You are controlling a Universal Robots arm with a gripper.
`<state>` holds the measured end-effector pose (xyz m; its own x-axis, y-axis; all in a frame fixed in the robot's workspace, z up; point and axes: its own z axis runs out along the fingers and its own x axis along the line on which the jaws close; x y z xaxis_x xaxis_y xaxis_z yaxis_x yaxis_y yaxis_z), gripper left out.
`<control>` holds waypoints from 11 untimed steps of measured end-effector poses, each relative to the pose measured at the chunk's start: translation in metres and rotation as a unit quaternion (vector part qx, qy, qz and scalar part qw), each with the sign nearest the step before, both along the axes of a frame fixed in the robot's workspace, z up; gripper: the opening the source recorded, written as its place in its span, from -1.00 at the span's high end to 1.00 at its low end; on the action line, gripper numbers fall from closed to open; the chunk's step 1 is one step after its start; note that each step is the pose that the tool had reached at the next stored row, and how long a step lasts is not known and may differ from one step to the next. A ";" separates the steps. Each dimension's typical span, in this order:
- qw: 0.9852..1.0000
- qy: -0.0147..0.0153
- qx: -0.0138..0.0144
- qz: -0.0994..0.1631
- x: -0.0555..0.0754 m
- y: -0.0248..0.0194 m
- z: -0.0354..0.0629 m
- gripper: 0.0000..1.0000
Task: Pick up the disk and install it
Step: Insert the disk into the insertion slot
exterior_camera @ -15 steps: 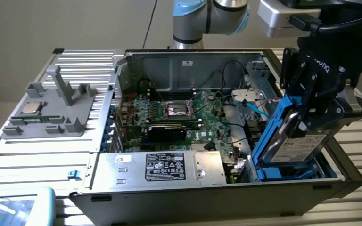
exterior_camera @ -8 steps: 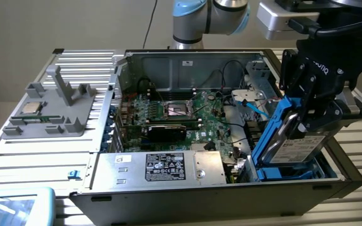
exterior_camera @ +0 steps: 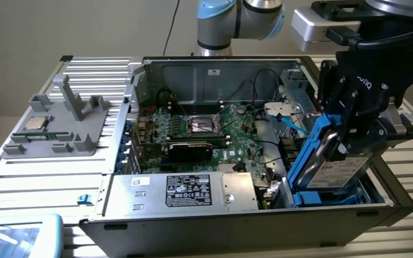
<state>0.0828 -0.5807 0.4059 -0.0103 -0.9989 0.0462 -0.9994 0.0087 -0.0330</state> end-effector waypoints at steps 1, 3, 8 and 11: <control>1.000 0.000 0.000 0.000 0.000 0.0000 -0.0005 0.25; 1.000 0.000 0.000 0.000 0.000 0.0000 -0.0011 0.25; 1.000 0.000 0.000 0.000 0.000 0.0000 -0.0025 0.25; 1.000 0.000 0.000 0.000 0.000 0.0000 -0.0040 0.25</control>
<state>0.0828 -0.5807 0.4020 -0.0103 -0.9989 0.0462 -0.9994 0.0088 -0.0330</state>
